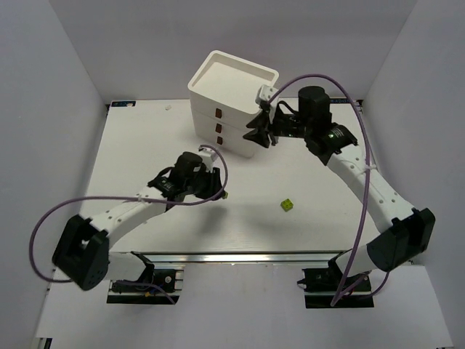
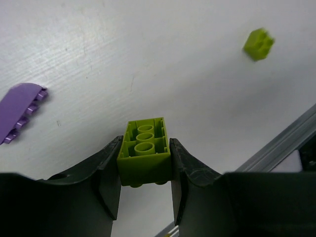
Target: Sort the legos into containers by color
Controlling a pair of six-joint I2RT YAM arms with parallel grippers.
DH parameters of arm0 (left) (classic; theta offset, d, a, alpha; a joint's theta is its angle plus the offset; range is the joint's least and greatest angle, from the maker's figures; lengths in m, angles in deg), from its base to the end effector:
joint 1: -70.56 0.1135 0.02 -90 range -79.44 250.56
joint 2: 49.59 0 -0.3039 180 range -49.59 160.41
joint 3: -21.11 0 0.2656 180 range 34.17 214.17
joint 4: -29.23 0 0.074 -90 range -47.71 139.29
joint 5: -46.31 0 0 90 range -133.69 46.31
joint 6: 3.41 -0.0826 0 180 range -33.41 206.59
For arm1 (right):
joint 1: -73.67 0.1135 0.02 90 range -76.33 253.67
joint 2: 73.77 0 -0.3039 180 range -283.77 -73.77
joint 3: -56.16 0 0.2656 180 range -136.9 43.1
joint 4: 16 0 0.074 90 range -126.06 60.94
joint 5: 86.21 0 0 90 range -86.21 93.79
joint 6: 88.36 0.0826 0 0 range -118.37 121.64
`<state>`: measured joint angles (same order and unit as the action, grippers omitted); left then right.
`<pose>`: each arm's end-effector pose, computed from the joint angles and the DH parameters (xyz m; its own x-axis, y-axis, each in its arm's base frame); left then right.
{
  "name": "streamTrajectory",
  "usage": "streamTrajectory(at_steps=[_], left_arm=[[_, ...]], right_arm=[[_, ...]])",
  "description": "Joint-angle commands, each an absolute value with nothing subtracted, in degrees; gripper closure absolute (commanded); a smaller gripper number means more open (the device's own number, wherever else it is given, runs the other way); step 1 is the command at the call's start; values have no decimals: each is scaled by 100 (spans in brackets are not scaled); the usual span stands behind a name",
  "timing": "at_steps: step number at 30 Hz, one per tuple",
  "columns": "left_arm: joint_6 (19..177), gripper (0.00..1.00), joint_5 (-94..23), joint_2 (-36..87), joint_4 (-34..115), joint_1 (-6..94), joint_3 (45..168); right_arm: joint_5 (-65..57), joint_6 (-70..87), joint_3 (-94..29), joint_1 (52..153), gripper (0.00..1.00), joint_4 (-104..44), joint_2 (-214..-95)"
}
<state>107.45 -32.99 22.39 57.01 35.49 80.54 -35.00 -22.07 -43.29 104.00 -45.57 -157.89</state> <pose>0.2396 -0.1870 0.2444 -0.7373 0.0901 -0.6696 0.4472 0.8079 -0.3837 0.3011 0.2361 0.4520 0.1746 -0.2610 -0.9494 -0.9256 0.2853 -0.2487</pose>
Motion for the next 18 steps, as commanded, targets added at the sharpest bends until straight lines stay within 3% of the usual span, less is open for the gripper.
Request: streamTrajectory(at_steps=[1,5,9,13,14,16,17,18], left_arm=[[10162,100,-2893,2774,5469,3558,8119],[9873,100,-2981,3669,5064,3558,8347],[9722,95,-3113,4338,5204,3453,8769],[9731,73,-3148,4577,5187,3453,8831],[9740,61,-3174,4560,5213,3453,8857],[9757,49,-3165,4429,5257,3453,8893],[9766,33,-3191,4349,5344,3453,8945],[9758,32,-3192,4270,5363,3453,8963]], right_arm=[[-3358,-1366,-3838,10110,63,-3933,-15586],[-3427,-1111,-3662,9732,68,-3900,-15560],[-3418,-997,-3451,9425,62,-3890,-15437],[-3374,-918,-3381,9222,51,-3960,-15437],[-3383,-900,-3372,9178,49,-3969,-15428],[-3392,-874,-3363,9038,42,-4039,-15445],[-3427,-865,-3363,8941,40,-4074,-15463],[-3462,-873,-3354,8940,38,-4092,-15463]])
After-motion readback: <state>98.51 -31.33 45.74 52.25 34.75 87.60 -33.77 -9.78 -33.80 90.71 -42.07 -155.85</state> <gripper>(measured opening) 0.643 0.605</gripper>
